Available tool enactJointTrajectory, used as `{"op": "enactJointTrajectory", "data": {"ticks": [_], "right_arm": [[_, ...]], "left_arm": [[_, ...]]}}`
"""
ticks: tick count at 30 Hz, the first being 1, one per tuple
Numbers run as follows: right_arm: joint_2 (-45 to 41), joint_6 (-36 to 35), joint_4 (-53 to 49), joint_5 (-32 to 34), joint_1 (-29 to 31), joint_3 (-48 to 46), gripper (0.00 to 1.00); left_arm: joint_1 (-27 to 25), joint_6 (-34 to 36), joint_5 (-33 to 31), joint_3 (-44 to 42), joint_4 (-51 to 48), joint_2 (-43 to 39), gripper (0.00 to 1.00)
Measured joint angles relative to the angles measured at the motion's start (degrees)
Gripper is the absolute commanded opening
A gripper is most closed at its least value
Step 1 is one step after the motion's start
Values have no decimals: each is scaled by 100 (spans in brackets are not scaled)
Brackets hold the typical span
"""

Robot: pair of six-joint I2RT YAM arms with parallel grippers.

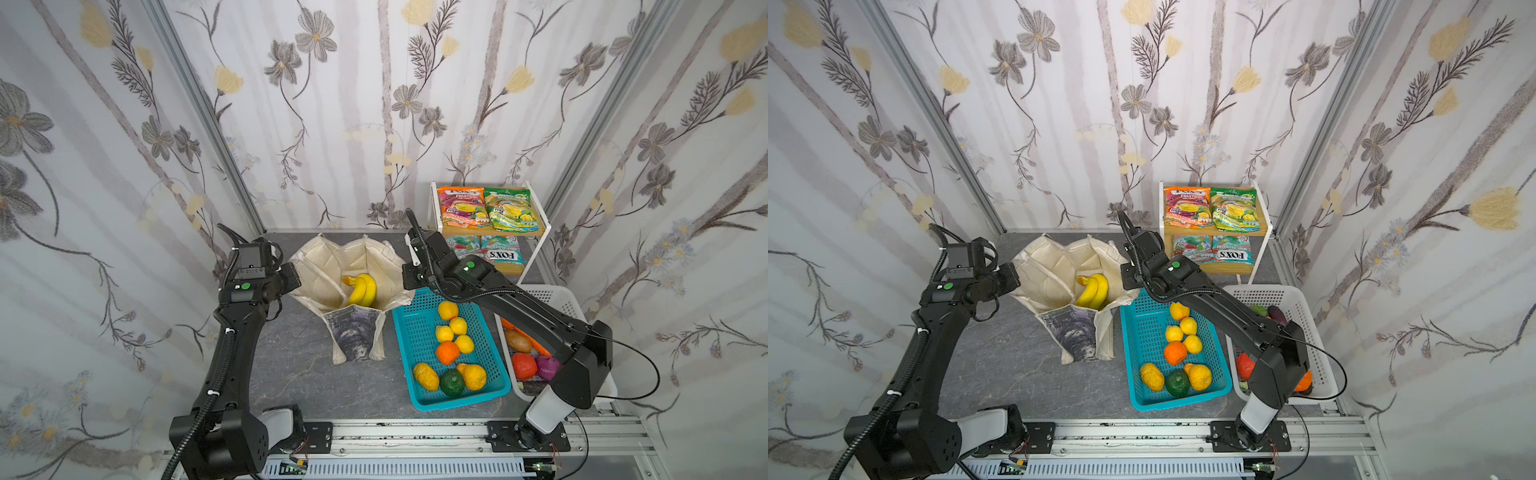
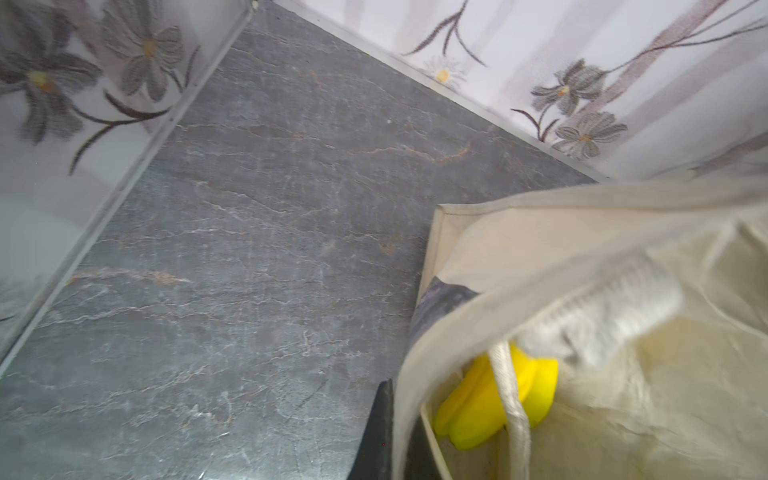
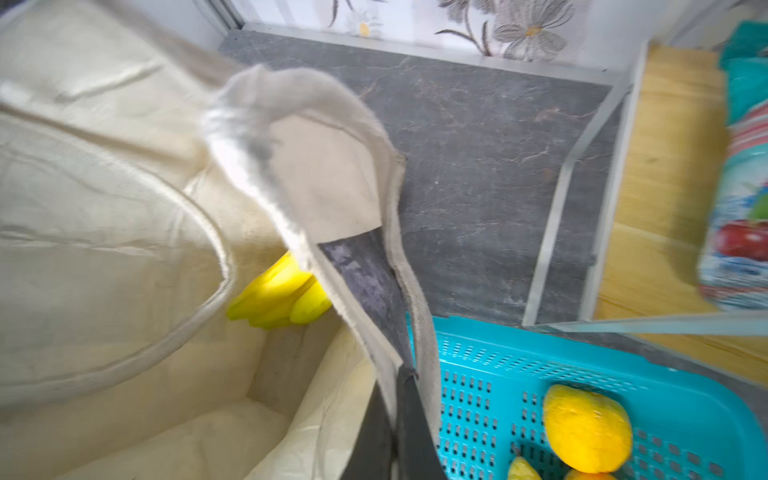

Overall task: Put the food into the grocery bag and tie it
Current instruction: 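Move the right gripper back over the teal basket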

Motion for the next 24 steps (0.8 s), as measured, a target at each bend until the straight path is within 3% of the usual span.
{"op": "enactJointTrajectory", "data": {"ticks": [3,7,13,14,24], "right_arm": [[33,57,28,-83,11,-15,17],[-98,63,219,-177,9,-144,54],[-1001,-31,774,-225,17,-879,80],[-1220,-55,874,-201,15,-1043,99],[-3300,-240,1226,402,-208,-3248,100]], "left_arm": [[-162,7,262,-9,87,-13,0],[-190,17,271,-125,173,-44,0],[-195,39,170,-295,254,-142,0],[-195,50,170,-323,269,-170,0],[-203,127,127,-535,323,-404,0]]}}
